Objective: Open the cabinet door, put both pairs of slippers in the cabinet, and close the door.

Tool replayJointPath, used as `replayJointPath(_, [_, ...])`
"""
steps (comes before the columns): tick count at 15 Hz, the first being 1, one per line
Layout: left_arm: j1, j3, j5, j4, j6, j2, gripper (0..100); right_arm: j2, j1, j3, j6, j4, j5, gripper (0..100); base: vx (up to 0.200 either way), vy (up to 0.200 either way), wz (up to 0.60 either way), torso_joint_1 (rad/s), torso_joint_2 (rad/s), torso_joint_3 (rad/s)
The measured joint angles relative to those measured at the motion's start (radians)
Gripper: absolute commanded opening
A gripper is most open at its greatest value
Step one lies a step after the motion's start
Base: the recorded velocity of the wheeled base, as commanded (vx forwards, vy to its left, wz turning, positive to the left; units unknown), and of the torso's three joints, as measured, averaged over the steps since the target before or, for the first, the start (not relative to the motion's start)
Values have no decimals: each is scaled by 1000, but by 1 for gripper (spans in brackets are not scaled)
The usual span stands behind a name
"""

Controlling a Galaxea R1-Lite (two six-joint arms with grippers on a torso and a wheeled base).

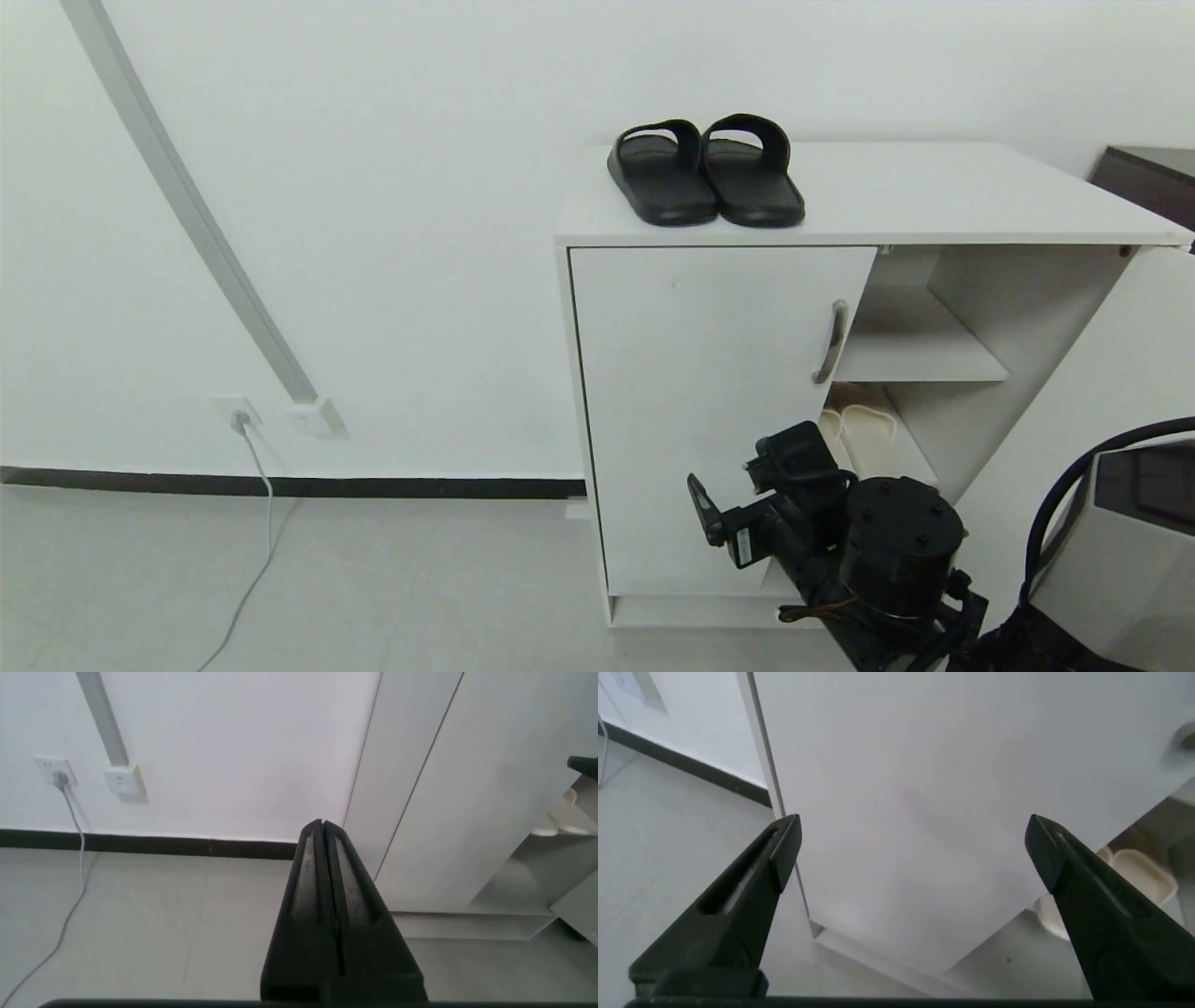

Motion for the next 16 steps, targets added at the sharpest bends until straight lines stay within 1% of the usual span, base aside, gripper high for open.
replayJointPath(9, [0,0,0,0,0,0,0,0,0,8,-5,-17,0,100,0,0,0,184,-501,-313])
replayJointPath(16, [0,0,0,0,0,0,0,1,0,8,-5,-17,0,100,0,0,0,237,-554,-322])
